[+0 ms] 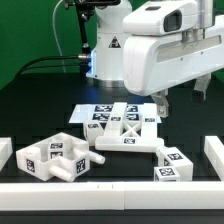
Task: Assemble chair
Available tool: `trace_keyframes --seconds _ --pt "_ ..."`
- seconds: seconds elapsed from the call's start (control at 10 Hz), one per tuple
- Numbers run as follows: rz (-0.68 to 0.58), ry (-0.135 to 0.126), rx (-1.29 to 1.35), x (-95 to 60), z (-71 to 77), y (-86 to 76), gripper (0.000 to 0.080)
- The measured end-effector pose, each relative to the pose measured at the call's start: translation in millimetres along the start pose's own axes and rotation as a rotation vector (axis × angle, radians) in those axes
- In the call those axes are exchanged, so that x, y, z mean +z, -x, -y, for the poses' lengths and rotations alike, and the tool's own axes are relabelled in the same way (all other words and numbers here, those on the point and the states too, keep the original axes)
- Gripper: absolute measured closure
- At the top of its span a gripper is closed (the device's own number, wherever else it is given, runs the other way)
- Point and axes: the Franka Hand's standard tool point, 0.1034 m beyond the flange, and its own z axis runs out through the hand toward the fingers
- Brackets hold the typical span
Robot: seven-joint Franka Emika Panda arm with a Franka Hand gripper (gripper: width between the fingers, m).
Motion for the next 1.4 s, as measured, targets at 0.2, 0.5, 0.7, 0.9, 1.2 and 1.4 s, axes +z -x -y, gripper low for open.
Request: trace_keyframes --seconds 0.2,0.5,0.7,0.9,1.2,1.4 --pt "0.02 -0.011 0.047 14.1 -4.2 8.4 0.015" --pt "0.036 -0.026 0.132 37.0 -6.9 15.1 0.015" --pt "0.023 -0.029 0.154 55.2 -10.1 13.4 0.015" --pt "0.029 -0.04 0.166 76.9 -7.8 15.6 0.015" --pt "0.017 -0.033 0.142 91.5 -10.7 17.7 0.015" --pt "0.017 -0.033 0.144 91.4 -10.2 17.0 0.0169"
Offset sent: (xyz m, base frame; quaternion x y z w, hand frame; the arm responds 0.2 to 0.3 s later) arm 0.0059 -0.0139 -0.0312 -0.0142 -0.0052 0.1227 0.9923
